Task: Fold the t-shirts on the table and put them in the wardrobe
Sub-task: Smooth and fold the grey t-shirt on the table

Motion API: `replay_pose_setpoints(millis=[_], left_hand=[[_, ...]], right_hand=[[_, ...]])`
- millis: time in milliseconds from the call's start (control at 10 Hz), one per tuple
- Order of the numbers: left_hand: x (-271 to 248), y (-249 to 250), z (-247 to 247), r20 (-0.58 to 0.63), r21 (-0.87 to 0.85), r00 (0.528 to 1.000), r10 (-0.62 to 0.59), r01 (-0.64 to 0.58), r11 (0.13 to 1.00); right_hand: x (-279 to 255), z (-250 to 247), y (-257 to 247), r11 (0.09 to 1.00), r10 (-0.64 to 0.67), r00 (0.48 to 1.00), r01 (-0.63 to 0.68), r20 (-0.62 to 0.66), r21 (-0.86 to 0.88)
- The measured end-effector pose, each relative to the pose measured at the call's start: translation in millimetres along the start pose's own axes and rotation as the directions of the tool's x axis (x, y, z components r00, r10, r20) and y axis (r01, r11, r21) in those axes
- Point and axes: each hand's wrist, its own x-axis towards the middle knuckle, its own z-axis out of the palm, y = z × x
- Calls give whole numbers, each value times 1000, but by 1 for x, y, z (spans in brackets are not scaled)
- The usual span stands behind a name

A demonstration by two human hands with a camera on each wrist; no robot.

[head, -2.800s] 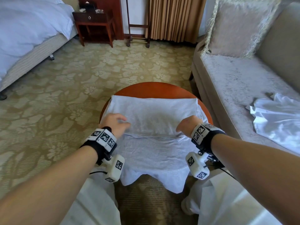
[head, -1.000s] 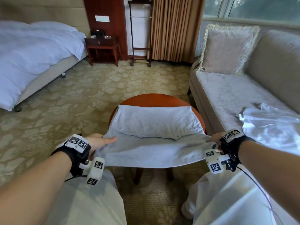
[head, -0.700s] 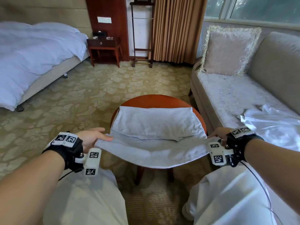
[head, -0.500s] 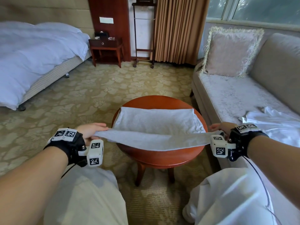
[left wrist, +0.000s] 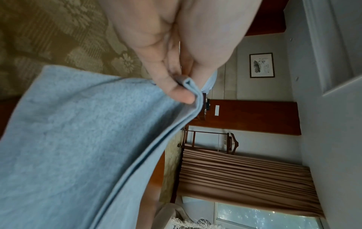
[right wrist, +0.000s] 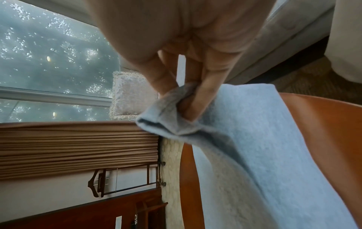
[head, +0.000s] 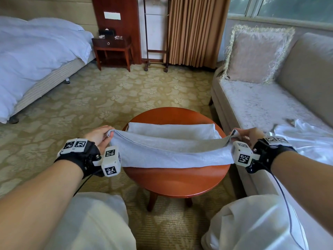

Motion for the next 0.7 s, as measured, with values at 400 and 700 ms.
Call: replay_pose_setpoints(millis=[400, 700], left_hand=[[36, 3, 37, -132, 227, 984, 120, -87, 970], [108, -1, 14, -263, 604, 959, 103, 81, 793]], right_hand=[[79, 13, -12, 941, 62, 996, -79, -61, -328], [141, 14, -8, 895, 9, 962, -130, -275, -426]])
